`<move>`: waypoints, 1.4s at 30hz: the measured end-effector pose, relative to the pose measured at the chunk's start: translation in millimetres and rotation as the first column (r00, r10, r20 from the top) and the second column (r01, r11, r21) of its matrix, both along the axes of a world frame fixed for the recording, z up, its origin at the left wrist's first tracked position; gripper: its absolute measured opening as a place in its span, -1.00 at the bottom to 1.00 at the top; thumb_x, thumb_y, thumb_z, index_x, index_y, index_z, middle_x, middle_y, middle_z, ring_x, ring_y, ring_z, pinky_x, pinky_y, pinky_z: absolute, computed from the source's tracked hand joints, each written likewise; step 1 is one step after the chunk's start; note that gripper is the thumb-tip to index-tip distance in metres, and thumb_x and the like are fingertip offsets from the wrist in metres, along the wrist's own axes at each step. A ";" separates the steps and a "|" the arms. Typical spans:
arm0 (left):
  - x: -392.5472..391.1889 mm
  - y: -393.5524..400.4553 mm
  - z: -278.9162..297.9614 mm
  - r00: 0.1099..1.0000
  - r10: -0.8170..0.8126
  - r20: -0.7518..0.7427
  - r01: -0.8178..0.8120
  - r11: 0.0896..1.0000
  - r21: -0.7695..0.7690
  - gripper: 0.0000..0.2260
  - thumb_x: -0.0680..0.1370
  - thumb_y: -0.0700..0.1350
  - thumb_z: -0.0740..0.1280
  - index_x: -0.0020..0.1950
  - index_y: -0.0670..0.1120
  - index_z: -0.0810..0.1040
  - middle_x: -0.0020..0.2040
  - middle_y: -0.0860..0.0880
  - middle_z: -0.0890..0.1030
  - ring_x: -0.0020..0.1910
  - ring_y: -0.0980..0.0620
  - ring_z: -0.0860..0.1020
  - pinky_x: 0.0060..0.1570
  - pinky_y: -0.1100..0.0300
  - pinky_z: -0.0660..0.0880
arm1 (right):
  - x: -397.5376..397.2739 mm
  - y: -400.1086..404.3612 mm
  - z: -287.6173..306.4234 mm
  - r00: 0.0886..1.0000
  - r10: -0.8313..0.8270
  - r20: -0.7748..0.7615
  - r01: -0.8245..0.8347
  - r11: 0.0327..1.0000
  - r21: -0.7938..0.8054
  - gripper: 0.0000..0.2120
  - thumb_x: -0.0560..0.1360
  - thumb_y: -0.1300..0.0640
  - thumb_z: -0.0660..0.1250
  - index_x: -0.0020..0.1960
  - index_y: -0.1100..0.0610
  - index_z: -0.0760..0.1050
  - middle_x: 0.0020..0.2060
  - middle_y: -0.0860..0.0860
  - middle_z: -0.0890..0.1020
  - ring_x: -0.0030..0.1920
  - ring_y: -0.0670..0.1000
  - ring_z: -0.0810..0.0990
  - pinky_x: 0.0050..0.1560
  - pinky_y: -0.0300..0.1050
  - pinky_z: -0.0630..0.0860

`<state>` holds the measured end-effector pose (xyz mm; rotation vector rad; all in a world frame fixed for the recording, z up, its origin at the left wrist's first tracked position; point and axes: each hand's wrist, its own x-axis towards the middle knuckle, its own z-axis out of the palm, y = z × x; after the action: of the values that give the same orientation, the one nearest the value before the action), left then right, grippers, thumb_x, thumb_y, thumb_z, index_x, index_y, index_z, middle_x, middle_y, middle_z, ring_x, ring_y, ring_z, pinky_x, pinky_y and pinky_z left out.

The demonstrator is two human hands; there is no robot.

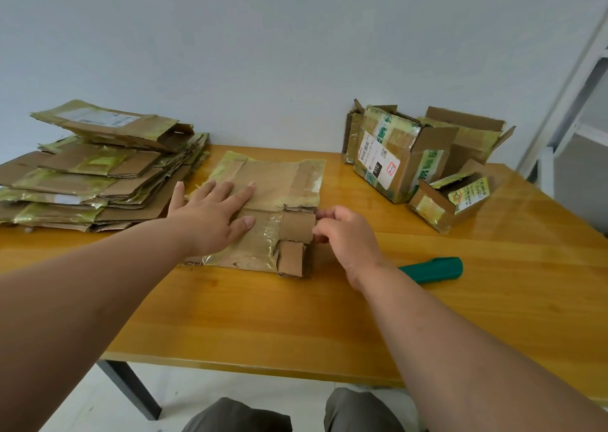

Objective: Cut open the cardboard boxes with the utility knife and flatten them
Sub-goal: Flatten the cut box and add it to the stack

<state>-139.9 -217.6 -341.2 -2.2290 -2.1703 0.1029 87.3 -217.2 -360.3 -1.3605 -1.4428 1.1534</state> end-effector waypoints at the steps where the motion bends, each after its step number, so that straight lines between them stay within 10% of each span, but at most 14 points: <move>1: 1.0 0.9 -1.3 1.000 0.004 -0.011 -0.004 1.000 0.000 -0.44 0.58 0.32 -0.14 0.52 0.29 -0.30 0.60 0.08 -0.13 0.57 -0.05 -0.19 0.45 -0.25 -0.31 | -0.6 0.8 0.4 0.998 -0.038 0.050 0.036 0.999 0.040 -0.79 0.51 0.22 0.30 0.13 0.11 0.55 -0.11 0.00 0.62 -0.06 -0.01 0.56 -0.14 -0.13 0.48; 8: 3.0 11.3 -6.5 1.000 0.012 -0.024 -0.014 0.998 -0.063 -0.43 0.58 0.32 -0.18 0.53 0.25 -0.32 0.60 0.05 -0.19 0.56 -0.05 -0.23 0.47 -0.20 -0.28 | -19.0 10.9 8.2 0.847 -0.301 0.439 0.021 0.843 0.538 -0.66 0.57 0.10 0.26 0.33 0.05 0.47 0.19 -0.03 0.52 0.26 0.02 0.41 0.31 0.01 0.37; 14: 1.4 14.3 -4.4 0.998 0.029 0.046 -0.022 0.989 -0.148 -0.22 0.35 0.50 -0.24 0.53 0.27 -0.28 0.60 0.08 -0.19 0.57 -0.02 -0.19 0.48 -0.19 -0.23 | -32.8 26.7 11.6 0.940 -0.136 0.314 0.070 0.975 0.212 -0.41 0.62 -0.02 0.24 0.58 0.06 0.13 0.47 0.04 0.32 0.38 0.04 0.39 0.34 -0.01 0.40; 18: -3.1 17.0 4.7 0.999 -0.015 -0.033 0.010 0.990 -0.143 -0.22 0.36 0.52 -0.15 0.53 0.31 -0.23 0.60 0.09 -0.15 0.57 -0.05 -0.11 0.47 -0.17 -0.08 | -33.5 30.1 6.2 0.993 -0.013 0.120 0.015 1.000 -0.014 -0.40 0.62 0.09 0.29 0.57 0.05 0.10 0.34 0.03 0.45 -0.09 -0.15 0.45 -0.26 -0.34 0.34; 24: -10.1 29.7 29.9 0.970 0.090 0.227 -0.050 0.983 -0.176 -0.49 0.57 0.34 -0.01 0.52 0.29 0.16 0.58 0.13 0.08 0.54 -0.14 0.06 0.43 -0.22 0.04 | -31.4 31.2 0.9 0.999 0.037 -0.026 -0.040 0.993 -0.108 -0.32 0.48 -0.01 0.47 0.49 0.00 0.21 0.28 0.03 0.52 0.18 0.09 0.57 0.16 0.04 0.56; 29: 29.1 22.0 38.5 0.970 0.053 0.237 -0.023 0.991 -0.131 0.10 0.20 0.65 -0.12 0.48 -0.07 0.32 0.49 -0.08 0.29 0.44 -0.16 0.25 0.39 -0.16 0.25 | -19.5 16.4 -4.9 0.990 0.105 -0.097 -0.118 0.983 -0.138 -0.60 0.57 0.14 0.37 0.35 0.06 0.34 0.03 0.09 0.67 -0.07 0.02 0.70 -0.20 -0.20 0.56; 36: 33.5 23.0 21.0 0.992 0.037 0.124 -0.014 0.983 -0.183 -0.14 0.33 0.54 -0.11 0.57 0.21 -0.09 0.59 0.14 -0.03 0.56 -0.10 -0.03 0.40 -0.40 0.01 | 8.3 16.9 -3.7 0.985 -0.090 0.148 0.094 0.996 -0.014 -0.71 0.59 0.21 0.23 0.29 0.00 0.44 0.11 0.02 0.59 -0.01 -0.03 0.59 -0.15 -0.18 0.49; 42: 24.2 16.2 32.7 0.898 0.034 0.438 0.078 0.969 -0.235 -0.42 0.56 0.26 0.18 0.55 0.25 0.10 0.55 0.10 0.17 0.48 -0.05 0.22 0.39 0.01 0.17 | 23.6 15.0 -12.1 0.910 -0.056 0.410 0.057 0.998 0.011 -0.72 0.60 0.21 0.18 0.26 0.02 0.50 0.14 -0.02 0.57 0.06 0.02 0.53 -0.23 -0.18 0.45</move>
<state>-115.7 -201.3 -308.5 -2.6300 -2.4656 -0.1593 110.9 -202.2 -372.4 -1.7072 -1.6786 0.8595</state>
